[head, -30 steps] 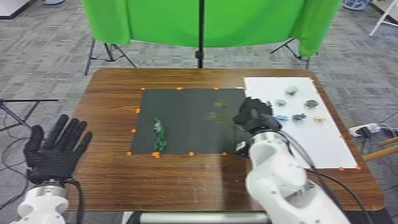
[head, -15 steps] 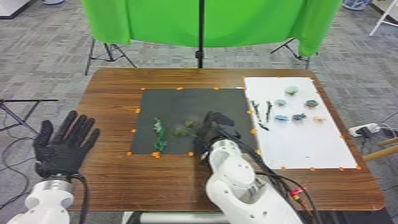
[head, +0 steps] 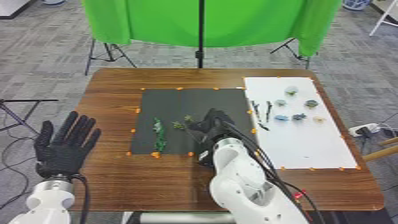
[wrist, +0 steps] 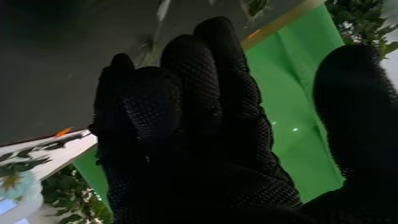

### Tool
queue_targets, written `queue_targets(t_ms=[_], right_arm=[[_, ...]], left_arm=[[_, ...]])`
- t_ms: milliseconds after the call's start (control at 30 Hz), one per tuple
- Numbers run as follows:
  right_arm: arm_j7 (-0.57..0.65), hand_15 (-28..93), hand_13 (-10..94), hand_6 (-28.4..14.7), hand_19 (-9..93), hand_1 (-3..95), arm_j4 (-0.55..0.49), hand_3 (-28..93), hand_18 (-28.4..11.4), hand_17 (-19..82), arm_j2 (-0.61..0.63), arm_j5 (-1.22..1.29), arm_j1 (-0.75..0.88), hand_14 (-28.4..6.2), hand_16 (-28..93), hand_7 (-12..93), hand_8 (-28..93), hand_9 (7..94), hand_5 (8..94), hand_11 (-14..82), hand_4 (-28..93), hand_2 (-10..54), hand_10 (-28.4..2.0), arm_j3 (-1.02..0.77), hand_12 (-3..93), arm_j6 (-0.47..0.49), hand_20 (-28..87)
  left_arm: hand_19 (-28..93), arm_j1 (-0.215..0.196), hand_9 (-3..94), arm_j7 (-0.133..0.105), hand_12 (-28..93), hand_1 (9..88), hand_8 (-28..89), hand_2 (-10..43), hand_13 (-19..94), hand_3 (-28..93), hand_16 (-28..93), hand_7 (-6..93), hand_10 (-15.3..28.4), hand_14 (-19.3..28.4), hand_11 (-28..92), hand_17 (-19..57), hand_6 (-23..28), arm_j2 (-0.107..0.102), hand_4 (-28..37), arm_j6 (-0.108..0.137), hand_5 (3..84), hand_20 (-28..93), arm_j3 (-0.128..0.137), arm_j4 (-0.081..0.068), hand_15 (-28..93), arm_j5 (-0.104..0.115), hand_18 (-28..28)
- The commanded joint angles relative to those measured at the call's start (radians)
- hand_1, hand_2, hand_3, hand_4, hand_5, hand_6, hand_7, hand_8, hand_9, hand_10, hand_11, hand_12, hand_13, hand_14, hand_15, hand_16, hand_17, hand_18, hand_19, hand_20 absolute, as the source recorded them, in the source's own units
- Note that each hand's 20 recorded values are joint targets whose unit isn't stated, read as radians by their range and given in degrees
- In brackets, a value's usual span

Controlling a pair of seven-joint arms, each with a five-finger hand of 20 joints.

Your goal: Arrange flowers

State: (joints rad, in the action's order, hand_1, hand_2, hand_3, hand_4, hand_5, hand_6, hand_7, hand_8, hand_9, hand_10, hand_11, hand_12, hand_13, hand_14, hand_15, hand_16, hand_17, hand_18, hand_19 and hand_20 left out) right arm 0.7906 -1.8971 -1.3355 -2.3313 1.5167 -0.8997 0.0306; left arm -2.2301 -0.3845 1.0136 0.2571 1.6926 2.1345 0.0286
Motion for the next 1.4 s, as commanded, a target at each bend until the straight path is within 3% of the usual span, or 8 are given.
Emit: queue_targets(t_ms=[33,233,733,867,1133,1233,1400], right_arm=[[-0.019,76,63,-7.6,82,27.7,-0.015,71,-28.4,25,0.016,0.097,0.037,-19.1,29,17,-11,71.1,74.2,49.8,-21,1.4,-20.6,-0.033,30.8,0.147,27],[-0.032,75,62,-6.6,80,28.2,-0.024,71,-27.8,24,0.020,0.118,0.041,-18.7,30,12,-10,70.8,72.2,46.6,-21,2.5,-20.7,-0.021,29.8,0.195,27],[-0.040,75,61,-6.7,79,27.9,-0.072,70,-27.6,24,0.059,0.135,0.053,-18.8,30,13,-10,71.4,73.3,44.9,-21,3.8,-20.8,0.009,29.1,0.236,27],[-0.036,75,62,-6.9,79,27.6,-0.074,70,-27.7,24,0.064,0.115,0.057,-18.8,29,13,-10,71.4,73.0,44.9,-21,3.9,-20.8,0.018,29.1,0.189,28],[-0.035,75,63,-7.0,80,27.4,-0.089,70,-28.0,25,0.069,0.088,0.073,-18.5,29,13,-10,71.9,73.5,44.6,-21,4.0,-20.7,0.022,28.4,0.000,28],[-0.014,75,63,-6.9,80,27.3,-0.119,71,-28.0,25,0.052,0.099,0.083,-18.3,29,14,-10,72.4,74.0,44.3,-21,4.5,-20.5,-0.015,28.0,0.033,28],[0.006,75,63,-7.0,81,27.3,-0.136,71,-28.2,25,0.069,0.060,0.079,-18.3,28,14,-10,72.6,74.3,44.0,-21,4.9,-20.6,-0.118,27.9,-0.018,28]], left_arm=[[31,-0.001,39.6,0.005,10,25.5,-10,9.4,32,69,-2,10.7,14.3,12.8,17,-5.7,8.0,0.010,-28.3,-0.006,44.4,12,-0.017,-0.010,20,0.008,13.0],[31,0.001,39.6,0.007,10,25.3,-10,9.8,32,69,-2,10.7,14.2,12.9,17,-5.7,8.0,0.014,-28.3,0.002,44.5,12,-0.015,-0.011,20,0.008,13.0],[31,-0.023,39.6,-0.004,10,25.2,-10,10.0,32,69,-2,10.6,14.3,12.9,17,-5.7,8.0,0.019,-28.3,0.003,44.4,12,-0.005,-0.006,21,0.014,13.0],[31,-0.020,39.7,0.000,10,25.2,-10,10.0,32,69,-2,10.7,14.3,12.9,17,-5.7,8.1,0.018,-28.3,0.002,44.5,12,-0.009,-0.008,21,0.013,13.0],[31,-0.012,39.6,0.021,10,25.2,-10,10.1,32,69,-2,11.0,14.2,12.8,17,-5.6,8.2,0.017,-28.3,0.002,44.6,12,-0.027,-0.011,21,0.013,12.9],[31,-0.004,39.6,0.025,10,25.1,-10,10.0,32,69,-2,11.0,14.2,12.8,17,-5.6,8.2,0.014,-28.3,0.003,44.7,12,-0.029,-0.014,21,0.016,12.9],[31,-0.001,39.6,0.029,10,25.4,-10,10.2,32,70,-2,11.0,14.2,12.9,17,-5.6,8.2,0.017,-28.3,-0.006,44.6,12,-0.028,-0.015,21,0.010,12.9]])
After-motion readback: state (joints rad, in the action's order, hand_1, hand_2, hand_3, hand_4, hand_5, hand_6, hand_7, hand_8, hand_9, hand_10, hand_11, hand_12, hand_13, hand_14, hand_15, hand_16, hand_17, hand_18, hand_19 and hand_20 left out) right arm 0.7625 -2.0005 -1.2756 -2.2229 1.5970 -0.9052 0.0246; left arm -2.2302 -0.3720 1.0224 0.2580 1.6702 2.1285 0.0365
